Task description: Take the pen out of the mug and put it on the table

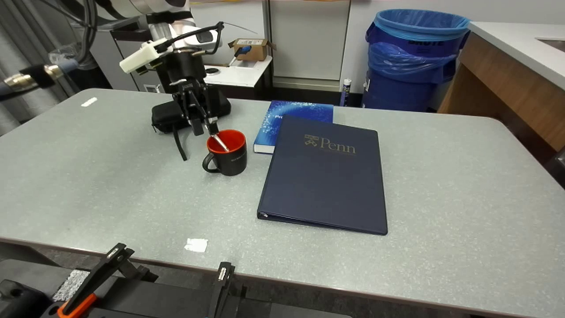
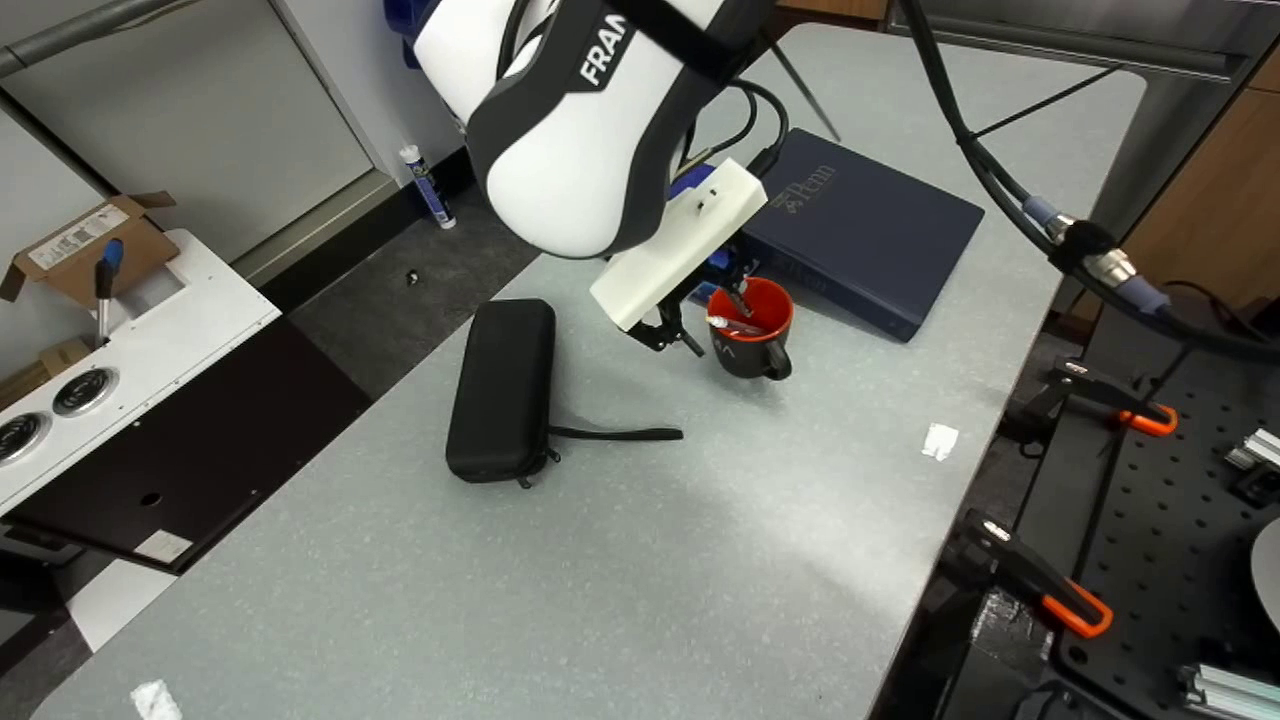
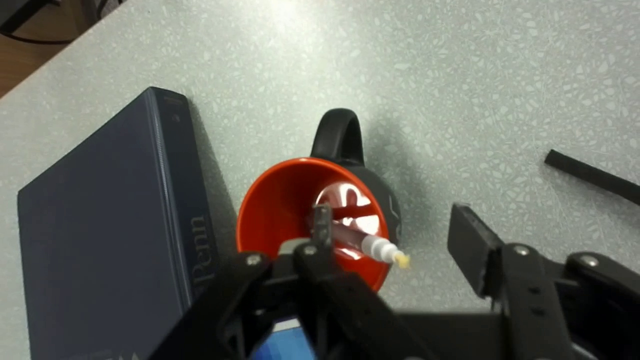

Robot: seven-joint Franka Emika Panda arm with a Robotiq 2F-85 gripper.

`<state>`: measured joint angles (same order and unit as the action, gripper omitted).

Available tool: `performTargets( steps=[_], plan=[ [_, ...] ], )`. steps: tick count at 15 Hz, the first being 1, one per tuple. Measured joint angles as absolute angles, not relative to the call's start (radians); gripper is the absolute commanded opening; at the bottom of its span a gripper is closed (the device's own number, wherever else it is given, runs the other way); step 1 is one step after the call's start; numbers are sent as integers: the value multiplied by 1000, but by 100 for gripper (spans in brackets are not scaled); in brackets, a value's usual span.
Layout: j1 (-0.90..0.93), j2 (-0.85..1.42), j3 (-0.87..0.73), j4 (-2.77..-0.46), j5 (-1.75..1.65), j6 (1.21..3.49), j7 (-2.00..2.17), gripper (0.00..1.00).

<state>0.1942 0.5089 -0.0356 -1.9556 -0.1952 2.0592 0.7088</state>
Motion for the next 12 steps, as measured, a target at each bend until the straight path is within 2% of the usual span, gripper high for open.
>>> performTargets(
  steps=[4, 12],
  plan=[
    [194, 523, -39, -1938, -195, 2059, 709, 1],
    [207, 495, -49, -1940, -236, 2008, 711, 3]
  ],
)
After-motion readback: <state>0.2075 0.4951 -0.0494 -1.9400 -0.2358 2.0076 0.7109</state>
